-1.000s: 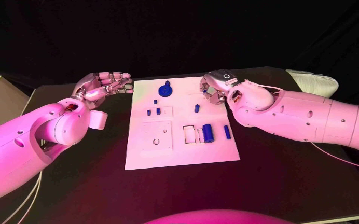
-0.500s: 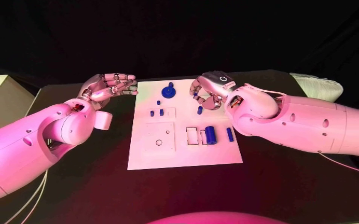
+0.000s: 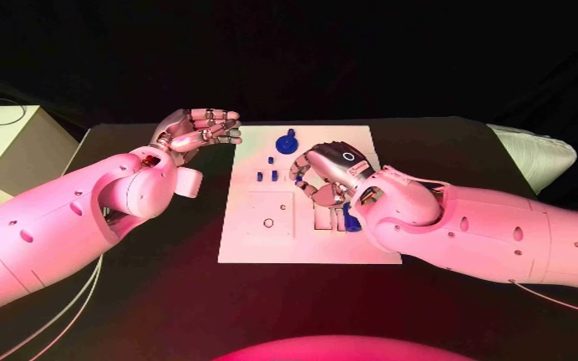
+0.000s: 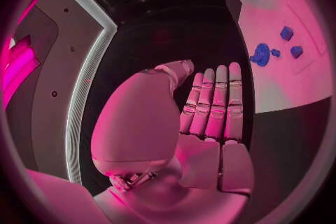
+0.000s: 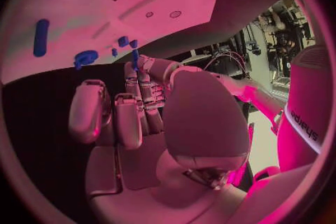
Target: Assemble the parts on the task board
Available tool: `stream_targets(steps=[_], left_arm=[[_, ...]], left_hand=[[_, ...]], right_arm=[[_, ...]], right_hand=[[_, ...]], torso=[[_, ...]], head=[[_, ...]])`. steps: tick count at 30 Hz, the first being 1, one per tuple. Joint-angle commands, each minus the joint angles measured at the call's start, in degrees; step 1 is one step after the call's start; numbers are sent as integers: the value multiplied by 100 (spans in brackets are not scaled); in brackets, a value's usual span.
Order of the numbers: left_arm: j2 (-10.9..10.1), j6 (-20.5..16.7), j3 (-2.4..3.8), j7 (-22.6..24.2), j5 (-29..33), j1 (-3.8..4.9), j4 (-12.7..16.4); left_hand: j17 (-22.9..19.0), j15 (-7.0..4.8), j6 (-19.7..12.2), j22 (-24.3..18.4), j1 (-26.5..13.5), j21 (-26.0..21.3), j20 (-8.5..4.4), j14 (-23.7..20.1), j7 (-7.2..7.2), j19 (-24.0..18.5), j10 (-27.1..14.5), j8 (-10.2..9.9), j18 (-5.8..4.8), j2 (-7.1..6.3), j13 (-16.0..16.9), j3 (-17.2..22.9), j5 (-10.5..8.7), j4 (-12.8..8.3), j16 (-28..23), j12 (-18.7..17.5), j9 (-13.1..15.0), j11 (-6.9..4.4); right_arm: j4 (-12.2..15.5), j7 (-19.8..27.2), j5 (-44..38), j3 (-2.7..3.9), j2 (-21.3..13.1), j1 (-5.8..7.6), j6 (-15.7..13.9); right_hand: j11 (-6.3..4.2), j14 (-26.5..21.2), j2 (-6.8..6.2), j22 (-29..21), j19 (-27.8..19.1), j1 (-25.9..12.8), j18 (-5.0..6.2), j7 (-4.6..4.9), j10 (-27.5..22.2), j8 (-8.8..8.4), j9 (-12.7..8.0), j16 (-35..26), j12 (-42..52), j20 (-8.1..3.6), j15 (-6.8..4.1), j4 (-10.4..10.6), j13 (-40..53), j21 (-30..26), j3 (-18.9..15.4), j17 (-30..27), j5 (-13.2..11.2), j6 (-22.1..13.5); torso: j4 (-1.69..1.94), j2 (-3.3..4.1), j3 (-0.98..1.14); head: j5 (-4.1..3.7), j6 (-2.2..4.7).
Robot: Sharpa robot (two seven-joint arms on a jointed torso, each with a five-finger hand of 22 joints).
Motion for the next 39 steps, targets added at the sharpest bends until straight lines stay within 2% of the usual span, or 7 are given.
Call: stream_targets(steps=[1, 3, 8, 11, 16, 24, 39], left_arm=[[34, -85, 5, 126, 30, -3, 21], [46, -90, 5, 129, 31, -4, 24], [66, -98, 5, 131, 31, -3, 32], [75, -100, 5, 130, 31, -3, 34], [83, -96, 5, 126, 30, -3, 32], [86, -81, 6, 114, 28, -3, 30], [85, -57, 6, 87, 21, -3, 22]], left_hand=[[8, 18, -7, -9, 40, -37, -1, 42, 25, 34, -11, -1, 65, 21, 7, -37, -8, -14, -31, -33, -5, 29], [8, 18, -7, -9, 40, -37, -1, 42, 25, 34, -11, -1, 65, 21, 7, -37, -8, -14, -31, -33, -5, 29], [8, 18, -7, -9, 40, -37, -1, 42, 25, 34, -11, -1, 65, 21, 7, -37, -8, -14, -31, -33, -5, 29], [8, 18, -7, -9, 40, -37, -1, 42, 25, 34, -11, -1, 65, 21, 7, -37, -8, -14, -31, -33, -5, 29], [8, 18, -7, -9, 40, -37, -1, 42, 25, 34, -11, -1, 65, 21, 7, -37, -8, -14, -31, -33, -5, 29], [14, 17, -4, -16, 45, -45, -2, 46, 23, 43, -9, 2, 65, 22, 7, -42, -9, -16, -39, -33, -7, 28], [16, 18, -3, -19, 45, -49, -1, 48, 23, 46, -9, 3, 64, 23, 7, -44, -9, -14, -43, -34, -7, 28]], right_arm=[[-90, 170, -57, -13, 108, -101, -78], [-144, 174, -59, -22, 172, -164, -61], [-329, 152, -82, -36, 331, -296, 3], [-433, 130, -103, -45, 411, -354, 28], [-502, 121, -123, -51, 480, -413, 53], [-603, 81, -209, -55, 560, -469, 61], [-649, 94, -250, -60, 636, -498, 59]], right_hand=[[-218, 312, 101, -5, 93, 70, -69, 0, 243, 36, 5, 15, 22, -30, -40, -2, 106, 6, 43, -9, 19, 27], [-218, 312, 101, -5, 93, 70, -69, 0, 243, 36, 5, 15, 22, -30, -40, -2, 106, 6, 43, -9, 19, 27], [-217, 312, 100, -14, 90, 72, -67, 2, 242, 35, 6, 14, 19, -30, -40, -5, 106, -6, 46, -12, 26, 25], [-215, 310, 100, -20, 88, 74, -65, 4, 241, 33, 6, 10, 16, -30, -40, -7, 106, -13, 48, -18, 30, 22], [-214, 309, 100, -22, 87, 75, -64, 6, 239, 32, 6, 7, 14, -30, -39, -9, 106, -17, 51, -23, 33, 20], [-213, 310, 100, -27, 86, 77, -63, 7, 238, 31, 6, 11, 12, -30, -39, -11, 106, -23, 53, -17, 37, 18], [-212, 310, 100, -23, 86, 79, -64, 9, 238, 30, 7, 12, 8, -30, -38, -15, 107, -19, 56, -15, 44, 16]], torso=[[8, -28, -29], [26, -35, -44], [34, -19, -30], [17, -14, -19], [23, -12, -15], [3, -12, -14], [8, -14, -11]], head=[[107, -56], [125, -76], [243, -128], [330, -171], [431, -250], [488, -299], [539, -360]])
